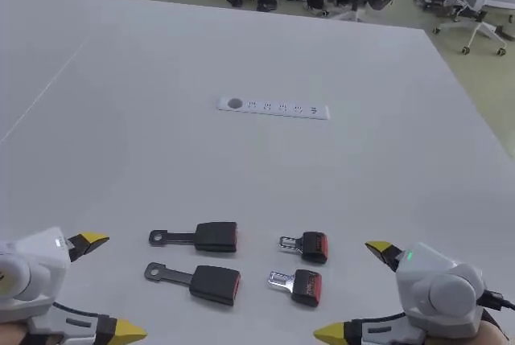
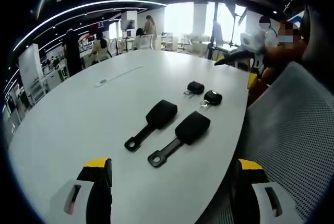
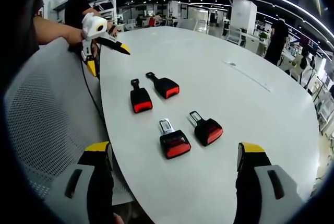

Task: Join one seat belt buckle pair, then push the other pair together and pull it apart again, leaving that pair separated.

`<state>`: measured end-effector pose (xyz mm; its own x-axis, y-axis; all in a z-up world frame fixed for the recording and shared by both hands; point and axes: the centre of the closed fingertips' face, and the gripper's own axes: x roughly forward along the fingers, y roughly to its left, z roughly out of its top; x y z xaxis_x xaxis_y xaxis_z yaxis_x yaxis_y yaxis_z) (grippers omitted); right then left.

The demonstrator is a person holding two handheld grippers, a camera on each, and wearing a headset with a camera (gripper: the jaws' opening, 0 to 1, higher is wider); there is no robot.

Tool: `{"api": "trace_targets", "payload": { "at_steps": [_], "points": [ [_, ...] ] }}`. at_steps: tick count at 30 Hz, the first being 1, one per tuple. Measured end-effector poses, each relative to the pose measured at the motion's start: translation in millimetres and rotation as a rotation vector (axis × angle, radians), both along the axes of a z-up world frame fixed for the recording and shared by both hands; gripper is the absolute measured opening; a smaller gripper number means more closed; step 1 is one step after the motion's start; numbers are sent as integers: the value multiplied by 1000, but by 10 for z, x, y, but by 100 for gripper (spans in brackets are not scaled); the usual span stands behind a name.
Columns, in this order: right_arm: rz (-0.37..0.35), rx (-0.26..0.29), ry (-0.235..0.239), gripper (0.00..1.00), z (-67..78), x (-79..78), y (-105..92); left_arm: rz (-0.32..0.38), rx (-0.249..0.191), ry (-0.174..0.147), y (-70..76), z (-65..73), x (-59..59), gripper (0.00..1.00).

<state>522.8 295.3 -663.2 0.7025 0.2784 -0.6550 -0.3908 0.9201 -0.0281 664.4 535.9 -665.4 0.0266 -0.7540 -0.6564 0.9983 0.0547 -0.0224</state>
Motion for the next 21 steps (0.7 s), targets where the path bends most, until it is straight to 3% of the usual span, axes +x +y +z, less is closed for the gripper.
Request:
{"api": "trace_targets", "payload": {
  "at_steps": [21],
  "points": [
    [-4,-1,-6,100,-8,-15,3,-10,12,11,-13,-20,-52,100]
  ]
}}
